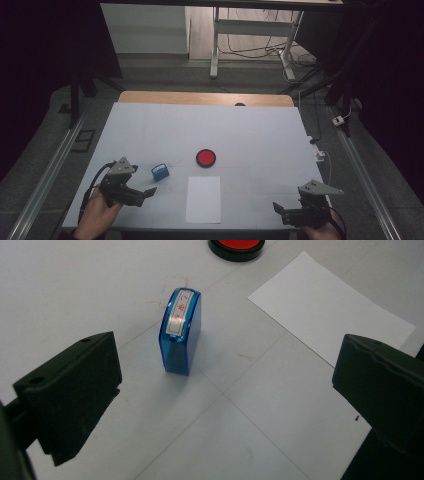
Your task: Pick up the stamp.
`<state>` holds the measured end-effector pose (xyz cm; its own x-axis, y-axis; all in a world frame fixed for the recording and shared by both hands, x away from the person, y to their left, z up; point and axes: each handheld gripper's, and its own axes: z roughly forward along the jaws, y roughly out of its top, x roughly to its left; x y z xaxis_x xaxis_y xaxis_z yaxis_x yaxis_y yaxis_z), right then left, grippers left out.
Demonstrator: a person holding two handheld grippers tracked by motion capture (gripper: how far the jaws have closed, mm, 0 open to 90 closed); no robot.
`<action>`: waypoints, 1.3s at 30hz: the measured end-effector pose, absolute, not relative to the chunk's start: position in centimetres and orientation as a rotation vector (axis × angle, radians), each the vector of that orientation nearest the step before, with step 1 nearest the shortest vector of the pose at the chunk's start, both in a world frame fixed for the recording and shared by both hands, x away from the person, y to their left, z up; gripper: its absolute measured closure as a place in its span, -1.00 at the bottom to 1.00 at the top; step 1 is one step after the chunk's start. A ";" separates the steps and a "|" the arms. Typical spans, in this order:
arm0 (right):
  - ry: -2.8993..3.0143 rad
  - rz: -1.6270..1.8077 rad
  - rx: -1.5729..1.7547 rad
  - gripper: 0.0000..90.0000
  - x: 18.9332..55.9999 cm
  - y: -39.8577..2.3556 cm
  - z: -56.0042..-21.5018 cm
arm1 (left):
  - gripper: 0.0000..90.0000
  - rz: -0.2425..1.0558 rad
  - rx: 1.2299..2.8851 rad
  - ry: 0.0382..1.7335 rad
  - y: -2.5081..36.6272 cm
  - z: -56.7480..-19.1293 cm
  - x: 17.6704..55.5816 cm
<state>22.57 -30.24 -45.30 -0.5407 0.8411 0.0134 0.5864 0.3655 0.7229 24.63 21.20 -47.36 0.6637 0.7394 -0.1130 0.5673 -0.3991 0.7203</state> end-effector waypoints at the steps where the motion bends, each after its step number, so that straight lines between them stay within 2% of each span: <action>1: 2.274 0.980 1.249 -1.00 22.6 -30.2 -45.3 | -1.00 0.285 2.118 1.006 21.1 -47.4 24.8; 15: 2.282 0.968 1.240 -1.00 22.5 -30.1 -45.4 | -1.00 0.305 2.177 0.986 20.0 -47.9 27.7; 32: 2.284 0.972 1.233 -1.00 22.5 -30.1 -45.4 | -0.99 0.254 2.292 0.940 19.2 -50.3 31.1; 36: 2.286 0.971 1.231 -1.00 22.5 -30.1 -45.4 | -0.85 0.269 2.319 0.925 19.1 -50.5 31.2; 39: 2.289 0.968 1.231 -1.00 22.5 -30.1 -45.4 | -0.60 0.296 2.335 0.911 19.1 -50.5 31.2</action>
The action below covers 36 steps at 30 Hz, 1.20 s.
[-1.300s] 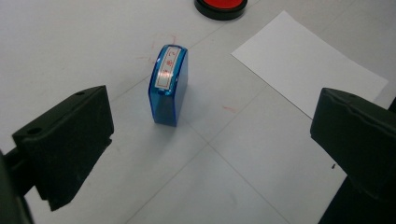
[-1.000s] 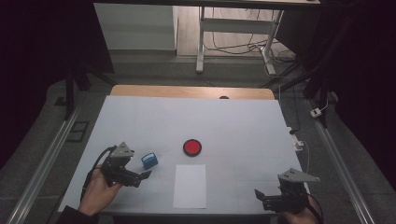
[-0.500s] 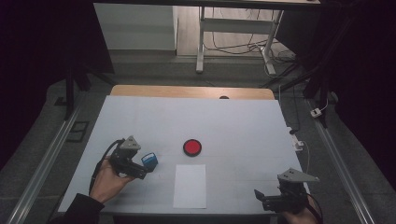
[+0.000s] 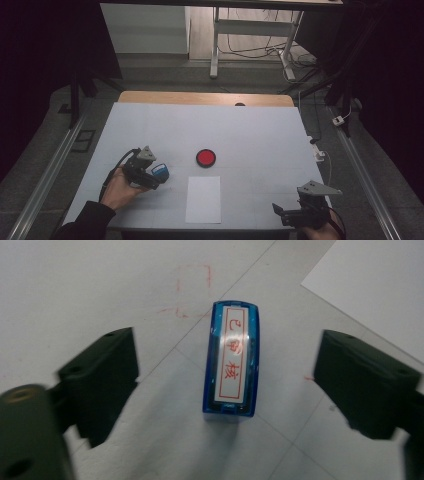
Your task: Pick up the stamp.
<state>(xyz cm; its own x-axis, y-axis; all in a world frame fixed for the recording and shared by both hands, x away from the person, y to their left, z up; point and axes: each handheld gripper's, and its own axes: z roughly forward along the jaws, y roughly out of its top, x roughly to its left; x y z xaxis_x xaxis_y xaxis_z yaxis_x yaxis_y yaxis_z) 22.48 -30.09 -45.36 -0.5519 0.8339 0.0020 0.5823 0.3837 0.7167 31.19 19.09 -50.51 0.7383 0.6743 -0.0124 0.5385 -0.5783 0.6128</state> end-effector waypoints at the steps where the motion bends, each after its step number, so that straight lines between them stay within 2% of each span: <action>1: 2.290 0.967 1.230 -1.00 22.5 -30.1 -45.4 | -0.51 0.298 2.332 0.908 19.2 -50.4 31.2; 3: 2.290 0.967 1.229 -1.00 22.5 -30.1 -45.4 | -0.24 0.295 2.331 0.891 19.3 -50.4 31.2; 8: 2.292 0.968 1.229 -1.00 22.5 -30.1 -45.4 | 0.10 0.303 2.352 0.874 19.2 -50.4 31.3; 13: 2.294 0.969 1.228 -1.00 22.5 -30.1 -45.4 | 0.54 0.291 2.362 0.851 19.1 -50.3 31.2; 18: 2.299 0.963 1.222 -1.00 22.5 -30.0 -45.4 | 0.56 0.291 2.366 0.861 19.0 -50.1 31.2; 30: 2.302 0.966 1.220 -1.00 22.5 -30.0 -45.3 | 0.56 0.177 2.272 0.915 18.9 -48.4 30.9; 36: 2.303 0.968 1.219 -1.00 22.5 -30.0 -45.4 | 0.56 0.184 2.267 0.884 18.1 -47.5 30.1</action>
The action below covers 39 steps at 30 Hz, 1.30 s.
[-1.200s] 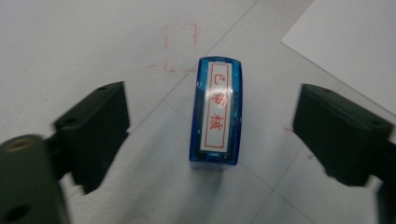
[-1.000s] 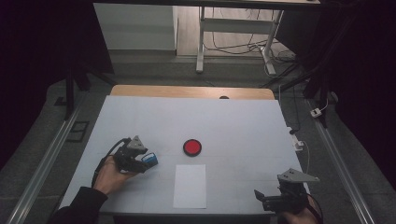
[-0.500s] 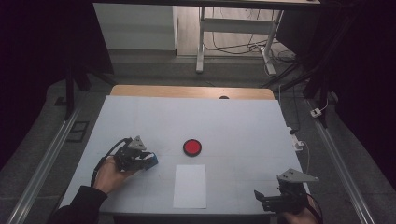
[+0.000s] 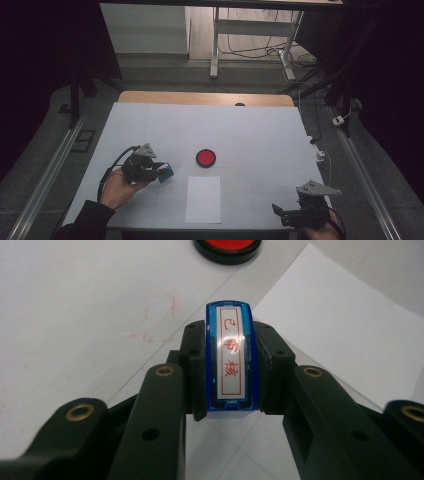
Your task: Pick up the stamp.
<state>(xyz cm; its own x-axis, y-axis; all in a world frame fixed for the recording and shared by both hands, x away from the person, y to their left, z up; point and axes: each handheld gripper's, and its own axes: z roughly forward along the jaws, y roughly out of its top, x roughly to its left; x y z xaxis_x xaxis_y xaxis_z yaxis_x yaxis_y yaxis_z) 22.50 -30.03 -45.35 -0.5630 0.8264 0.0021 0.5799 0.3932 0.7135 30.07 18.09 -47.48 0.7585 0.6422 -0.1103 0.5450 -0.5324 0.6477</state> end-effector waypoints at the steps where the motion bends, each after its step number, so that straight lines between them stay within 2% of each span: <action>1: 2.302 0.970 1.220 -1.00 22.5 -30.0 -45.4 | 0.56 0.181 2.264 0.885 17.9 -47.3 29.9; 39: 2.293 0.981 1.218 -1.00 22.5 -30.1 -45.3 | 0.56 0.164 2.213 0.654 12.3 -43.3 27.2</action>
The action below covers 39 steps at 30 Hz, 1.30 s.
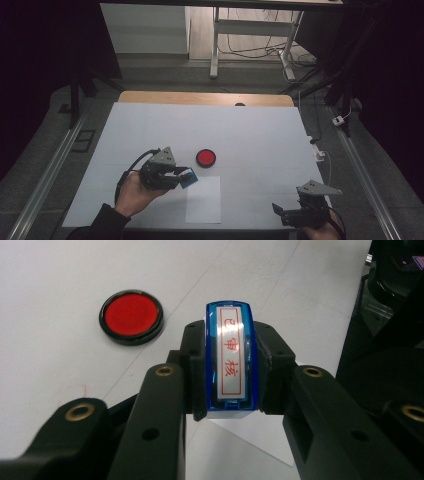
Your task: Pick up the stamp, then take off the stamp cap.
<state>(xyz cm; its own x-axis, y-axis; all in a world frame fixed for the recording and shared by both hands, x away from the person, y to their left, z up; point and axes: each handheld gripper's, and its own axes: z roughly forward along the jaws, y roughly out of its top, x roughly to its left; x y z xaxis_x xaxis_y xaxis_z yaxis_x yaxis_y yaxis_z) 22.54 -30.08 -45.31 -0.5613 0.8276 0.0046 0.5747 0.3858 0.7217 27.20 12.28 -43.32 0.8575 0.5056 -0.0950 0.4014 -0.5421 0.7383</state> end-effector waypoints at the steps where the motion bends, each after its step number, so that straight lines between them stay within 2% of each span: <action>1: 2.293 0.982 1.218 -1.00 22.5 -30.1 -45.3 | 0.56 0.164 2.215 0.643 12.2 -43.3 27.2; 16: 2.297 0.976 1.212 -1.00 22.5 -30.0 -45.3 | 0.56 0.164 2.165 0.547 11.2 -42.4 26.4; 39: 2.318 0.977 1.192 -1.00 22.4 -30.0 -45.3 | 0.56 0.175 2.166 0.505 10.9 -43.1 26.5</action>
<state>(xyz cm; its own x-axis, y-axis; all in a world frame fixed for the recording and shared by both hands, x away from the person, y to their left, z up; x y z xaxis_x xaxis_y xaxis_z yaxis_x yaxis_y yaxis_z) 22.40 -29.96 -45.26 -0.5814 0.8136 -0.0012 0.5673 0.4065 0.7162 26.51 10.92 -43.10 0.9075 0.4165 -0.0556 0.2924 -0.5310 0.7953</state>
